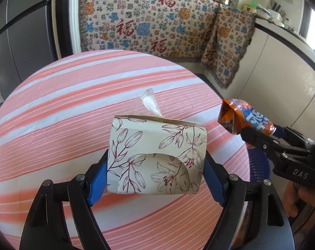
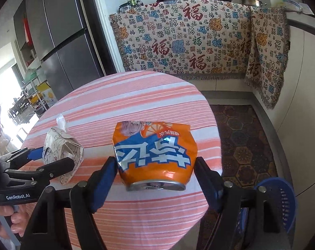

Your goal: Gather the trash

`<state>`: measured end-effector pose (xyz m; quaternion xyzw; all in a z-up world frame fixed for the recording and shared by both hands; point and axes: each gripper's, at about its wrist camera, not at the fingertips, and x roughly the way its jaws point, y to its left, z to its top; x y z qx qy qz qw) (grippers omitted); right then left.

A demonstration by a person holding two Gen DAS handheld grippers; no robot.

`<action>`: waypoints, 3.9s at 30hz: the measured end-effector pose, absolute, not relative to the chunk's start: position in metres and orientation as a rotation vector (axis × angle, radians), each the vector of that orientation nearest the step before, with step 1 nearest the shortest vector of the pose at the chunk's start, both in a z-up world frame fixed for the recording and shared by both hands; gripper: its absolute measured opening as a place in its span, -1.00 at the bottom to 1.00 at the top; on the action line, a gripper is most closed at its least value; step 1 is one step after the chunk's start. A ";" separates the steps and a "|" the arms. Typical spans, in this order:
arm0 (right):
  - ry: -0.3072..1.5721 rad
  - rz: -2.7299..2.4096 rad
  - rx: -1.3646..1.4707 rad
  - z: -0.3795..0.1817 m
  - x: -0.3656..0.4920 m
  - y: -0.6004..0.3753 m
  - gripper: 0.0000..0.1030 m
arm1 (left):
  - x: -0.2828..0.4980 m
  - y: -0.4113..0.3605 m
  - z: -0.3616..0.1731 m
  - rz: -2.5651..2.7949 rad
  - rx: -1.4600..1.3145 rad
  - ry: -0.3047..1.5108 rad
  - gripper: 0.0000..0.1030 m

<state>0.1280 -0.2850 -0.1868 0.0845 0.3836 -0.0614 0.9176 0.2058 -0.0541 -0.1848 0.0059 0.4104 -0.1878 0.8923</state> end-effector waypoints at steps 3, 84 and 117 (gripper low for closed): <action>0.772 -0.146 0.181 -0.179 0.116 -0.299 0.49 | 0.200 -0.076 -0.178 -0.426 0.019 0.845 0.59; 0.900 -0.776 0.541 -0.206 -0.098 -0.584 0.64 | 0.140 -0.389 -0.194 -0.750 0.242 0.898 0.95; 0.898 -0.780 0.352 -0.118 -0.146 -0.449 1.00 | 0.087 -0.331 -0.140 -0.696 0.318 0.838 0.99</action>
